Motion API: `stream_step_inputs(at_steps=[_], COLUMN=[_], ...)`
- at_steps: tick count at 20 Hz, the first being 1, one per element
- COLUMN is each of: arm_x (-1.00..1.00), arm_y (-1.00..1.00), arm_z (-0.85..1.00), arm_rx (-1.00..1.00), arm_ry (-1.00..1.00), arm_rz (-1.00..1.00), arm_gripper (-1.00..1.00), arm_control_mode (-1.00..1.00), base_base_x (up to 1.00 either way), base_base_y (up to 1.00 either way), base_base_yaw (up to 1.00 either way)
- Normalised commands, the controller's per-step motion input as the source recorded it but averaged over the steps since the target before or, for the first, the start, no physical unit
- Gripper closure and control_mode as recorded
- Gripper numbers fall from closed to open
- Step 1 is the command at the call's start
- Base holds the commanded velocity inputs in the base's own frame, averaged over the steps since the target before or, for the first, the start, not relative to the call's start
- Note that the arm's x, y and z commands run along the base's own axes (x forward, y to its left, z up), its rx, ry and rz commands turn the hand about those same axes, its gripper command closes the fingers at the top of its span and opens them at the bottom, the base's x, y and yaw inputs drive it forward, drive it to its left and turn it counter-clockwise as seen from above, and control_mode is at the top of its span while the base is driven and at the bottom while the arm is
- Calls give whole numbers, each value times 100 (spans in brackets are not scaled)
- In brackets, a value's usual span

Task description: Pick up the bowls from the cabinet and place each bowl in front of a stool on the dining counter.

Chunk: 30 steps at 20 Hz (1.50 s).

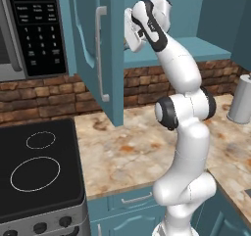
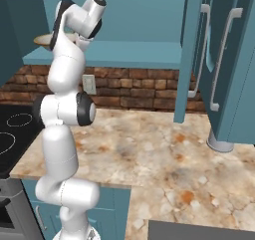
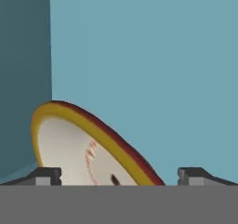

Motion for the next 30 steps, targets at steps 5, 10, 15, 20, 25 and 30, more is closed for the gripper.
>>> stream_step_inputs(at_steps=[5, 10, 15, 20, 25, 30], arm_x=[-32, -29, -8, 0, 0, 0], arm_y=[16, 14, 5, 0, 0, 0], arm_z=[-17, -16, -5, 0, 0, 0], arm_rx=[0, 0, 0, 0, 0, 0], arm_ry=[0, 0, 0, 0, 0, 0], arm_rz=[4, 2, 0, 0, 0, 0], arm_gripper=[-100, -100, -100, -100, -100, 100], arm_control_mode=[-100, -100, -100, -100, -100, -100], base_base_x=[0, 0, 0, 0, 0, 0], base_base_y=[0, 0, 0, 0, 0, 0], base_base_yaw=[0, 0, 0, 0, 0, 0])
